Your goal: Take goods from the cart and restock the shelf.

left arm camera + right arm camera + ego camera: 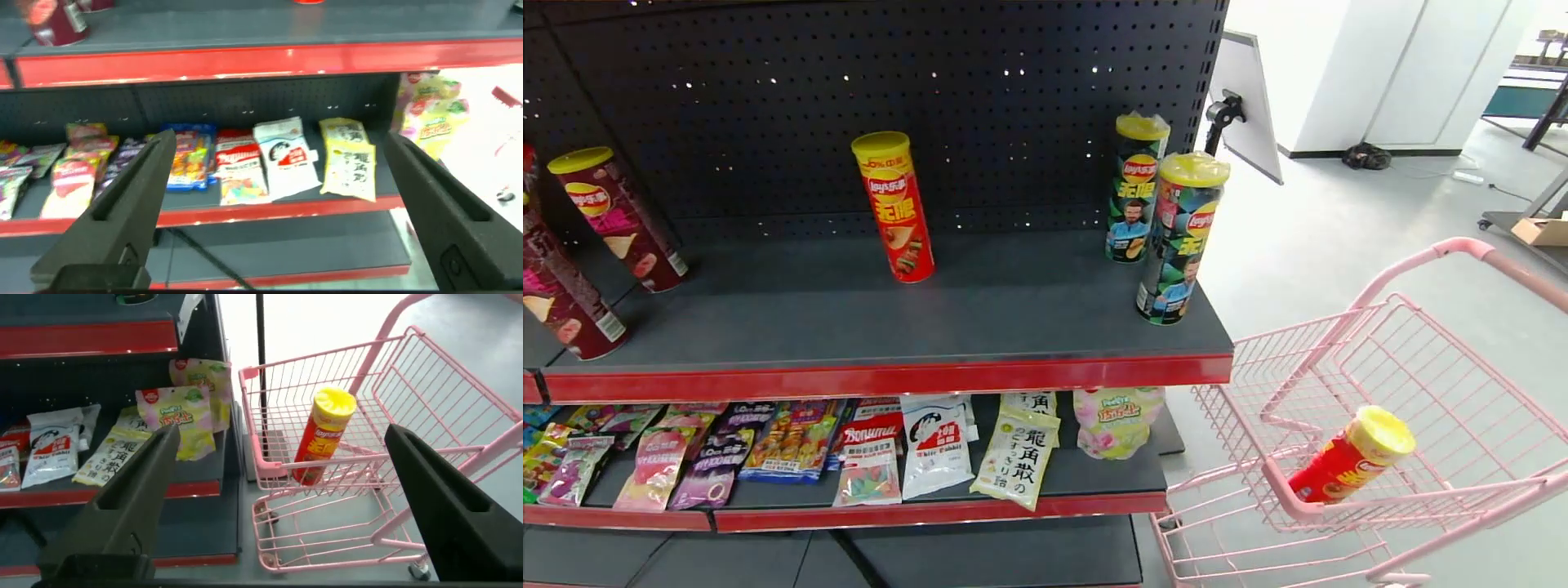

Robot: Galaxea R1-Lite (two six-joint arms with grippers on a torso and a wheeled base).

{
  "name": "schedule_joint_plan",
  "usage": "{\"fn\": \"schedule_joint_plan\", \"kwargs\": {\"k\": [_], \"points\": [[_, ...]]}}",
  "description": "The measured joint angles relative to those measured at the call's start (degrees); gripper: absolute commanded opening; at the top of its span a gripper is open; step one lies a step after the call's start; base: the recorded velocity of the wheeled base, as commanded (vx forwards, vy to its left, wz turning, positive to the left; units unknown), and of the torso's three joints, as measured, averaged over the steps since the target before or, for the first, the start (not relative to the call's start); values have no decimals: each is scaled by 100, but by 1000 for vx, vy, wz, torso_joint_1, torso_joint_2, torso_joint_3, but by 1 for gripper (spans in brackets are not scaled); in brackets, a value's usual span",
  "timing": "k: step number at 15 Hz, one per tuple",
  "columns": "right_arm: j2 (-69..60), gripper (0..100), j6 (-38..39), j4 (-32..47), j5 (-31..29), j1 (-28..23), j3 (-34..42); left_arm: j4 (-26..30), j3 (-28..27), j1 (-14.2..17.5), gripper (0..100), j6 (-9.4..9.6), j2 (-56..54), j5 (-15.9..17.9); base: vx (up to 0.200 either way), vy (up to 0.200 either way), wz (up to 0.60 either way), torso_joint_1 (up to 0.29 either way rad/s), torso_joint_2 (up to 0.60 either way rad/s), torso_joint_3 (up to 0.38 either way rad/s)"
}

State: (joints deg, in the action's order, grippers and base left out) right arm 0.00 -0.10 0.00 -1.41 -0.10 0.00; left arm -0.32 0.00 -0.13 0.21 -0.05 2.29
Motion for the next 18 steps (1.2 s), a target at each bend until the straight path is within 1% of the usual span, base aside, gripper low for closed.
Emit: {"fn": "schedule_joint_plan", "kwargs": {"k": [8, 15, 18], "points": [[0, 100, 2, 0, 0, -1, 0, 0, 0, 0, 100, -2, 0, -2, 0, 0, -600, 5, 1, 4], [0, 100, 0, 0, 2, -4, 0, 0, 0, 2, 100, 1, -2, -11, 0, 0, 0, 0, 0, 0], [0, 100, -4, 0, 0, 0, 0, -1, 0, 4, 100, 4, -2, -9, 200, 0, 0, -2, -2, 5]]}}
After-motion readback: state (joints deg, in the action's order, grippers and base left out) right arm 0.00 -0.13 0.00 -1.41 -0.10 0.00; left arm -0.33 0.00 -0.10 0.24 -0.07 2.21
